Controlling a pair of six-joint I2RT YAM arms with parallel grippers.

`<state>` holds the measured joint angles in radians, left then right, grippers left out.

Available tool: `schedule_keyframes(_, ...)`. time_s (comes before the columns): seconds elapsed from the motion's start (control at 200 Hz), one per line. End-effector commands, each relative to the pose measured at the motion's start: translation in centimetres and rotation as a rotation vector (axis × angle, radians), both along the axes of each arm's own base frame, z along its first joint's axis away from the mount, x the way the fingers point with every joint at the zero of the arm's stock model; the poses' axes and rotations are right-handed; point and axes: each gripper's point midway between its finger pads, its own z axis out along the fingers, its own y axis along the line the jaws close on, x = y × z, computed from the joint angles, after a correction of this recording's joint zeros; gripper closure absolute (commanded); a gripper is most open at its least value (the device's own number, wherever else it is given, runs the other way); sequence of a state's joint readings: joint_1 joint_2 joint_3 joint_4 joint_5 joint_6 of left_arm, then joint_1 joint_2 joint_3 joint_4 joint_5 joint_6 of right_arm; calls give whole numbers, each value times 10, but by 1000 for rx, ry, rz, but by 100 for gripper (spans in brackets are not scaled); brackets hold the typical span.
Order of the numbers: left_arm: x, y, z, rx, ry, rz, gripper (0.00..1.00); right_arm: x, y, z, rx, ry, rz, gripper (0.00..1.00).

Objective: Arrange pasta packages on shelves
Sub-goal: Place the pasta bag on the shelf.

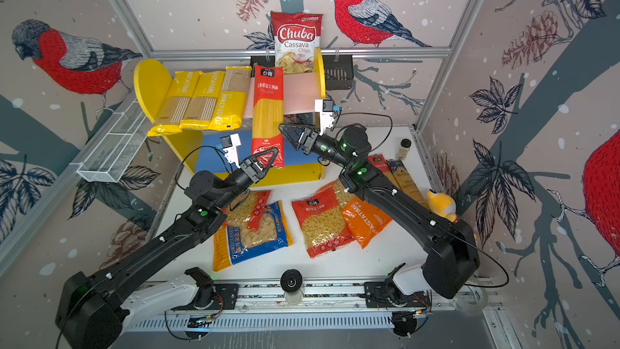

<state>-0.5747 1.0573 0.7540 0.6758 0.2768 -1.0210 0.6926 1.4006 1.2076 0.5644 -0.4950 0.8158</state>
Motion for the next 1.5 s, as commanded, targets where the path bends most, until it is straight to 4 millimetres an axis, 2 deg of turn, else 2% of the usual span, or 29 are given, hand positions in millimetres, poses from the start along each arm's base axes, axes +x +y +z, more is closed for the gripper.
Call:
schedule_keyframes(0.0, 0, 13, 41, -76, -93, 30, 99, -3, -11, 4, 0, -34, -49, 32)
schedule_keyframes(0.215, 32, 19, 51, -67, 67, 39, 95, -5, -22, -20, -44, -9, -91, 32)
schedule_keyframes(0.25, 38, 21, 45, -68, 105, 42, 94, -6, -23, -23, -47, -4, -93, 32)
schedule_keyframes(0.26, 37, 23, 55, -79, 93, 41, 94, -6, -23, -23, -47, -5, -94, 32)
schedule_keyframes(0.28, 38, 26, 61, -90, 94, 42, 94, -6, -24, -25, -50, -2, -95, 32)
schedule_keyframes(0.51, 58, 44, 79, -122, 140, 66, 94, -8, -26, -36, -61, 17, -101, 32)
schedule_keyframes(0.695, 71, 36, 82, -75, 150, 22, 90, -11, -23, -41, -69, 26, -90, 32)
schedule_keyframes(0.81, 83, 27, 76, -87, 192, -37, 90, -11, -23, -44, -72, 31, -91, 32)
schedule_keyframes(0.871, 86, 29, 75, -102, 201, -46, 87, -11, -24, -45, -73, 30, -93, 32)
schedule_keyframes(1.006, 88, 38, 76, -118, 200, -13, 81, -11, -24, -50, -78, 38, -98, 32)
schedule_keyframes(1.096, 87, 41, 75, -125, 205, -9, 65, -12, -24, -51, -81, 39, -96, 32)
schedule_keyframes(1.196, 84, 44, 76, -130, 198, -3, 53, -12, -24, -52, -79, 37, -96, 32)
schedule_keyframes(1.346, 79, 47, 73, -134, 199, 5, 46, -12, -21, -53, -78, 38, -90, 32)
schedule_keyframes(1.496, 72, 47, 56, -124, 219, 27, 44, -12, -20, -54, -79, 39, -91, 32)
